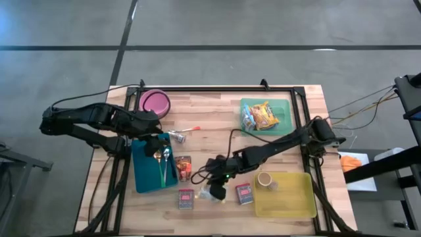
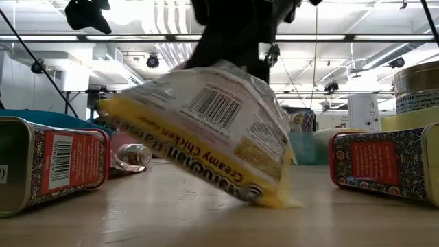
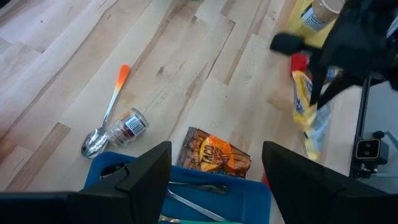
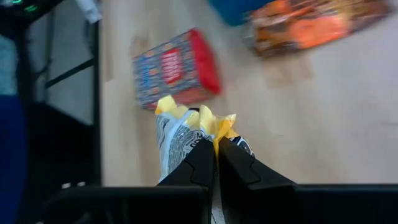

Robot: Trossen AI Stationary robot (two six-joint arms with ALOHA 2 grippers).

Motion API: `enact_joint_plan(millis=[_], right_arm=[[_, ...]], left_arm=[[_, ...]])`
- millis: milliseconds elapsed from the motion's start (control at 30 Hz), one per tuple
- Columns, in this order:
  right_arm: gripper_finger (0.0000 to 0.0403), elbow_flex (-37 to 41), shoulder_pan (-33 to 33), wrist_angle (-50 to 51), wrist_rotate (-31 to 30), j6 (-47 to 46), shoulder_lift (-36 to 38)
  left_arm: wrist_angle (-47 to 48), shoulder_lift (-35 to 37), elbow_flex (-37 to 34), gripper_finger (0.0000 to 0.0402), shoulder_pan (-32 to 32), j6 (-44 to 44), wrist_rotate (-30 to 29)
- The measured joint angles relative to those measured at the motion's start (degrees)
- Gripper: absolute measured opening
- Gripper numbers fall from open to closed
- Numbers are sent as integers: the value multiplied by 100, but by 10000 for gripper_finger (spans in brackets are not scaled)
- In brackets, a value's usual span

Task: Pick & Place Food Item
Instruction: Put the yellow noodle pack into the green bin

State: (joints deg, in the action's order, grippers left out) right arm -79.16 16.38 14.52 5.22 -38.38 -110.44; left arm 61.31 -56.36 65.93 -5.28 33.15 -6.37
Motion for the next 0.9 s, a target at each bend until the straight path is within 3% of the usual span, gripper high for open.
enact_joint_plan(millis=[400, 667, 900], right_arm=[[8, 585, -270, 524, -1167, -520, 1174], [8, 1323, -759, 468, -1828, -847, 2412], [8, 2142, -1423, 447, -1939, -866, 3699]], left_arm=[[21, 0, 0, 258, 2, -151, -2], [-7, 0, 2, 258, 2, -166, -2], [-19, 0, 2, 258, 12, -166, -9]])
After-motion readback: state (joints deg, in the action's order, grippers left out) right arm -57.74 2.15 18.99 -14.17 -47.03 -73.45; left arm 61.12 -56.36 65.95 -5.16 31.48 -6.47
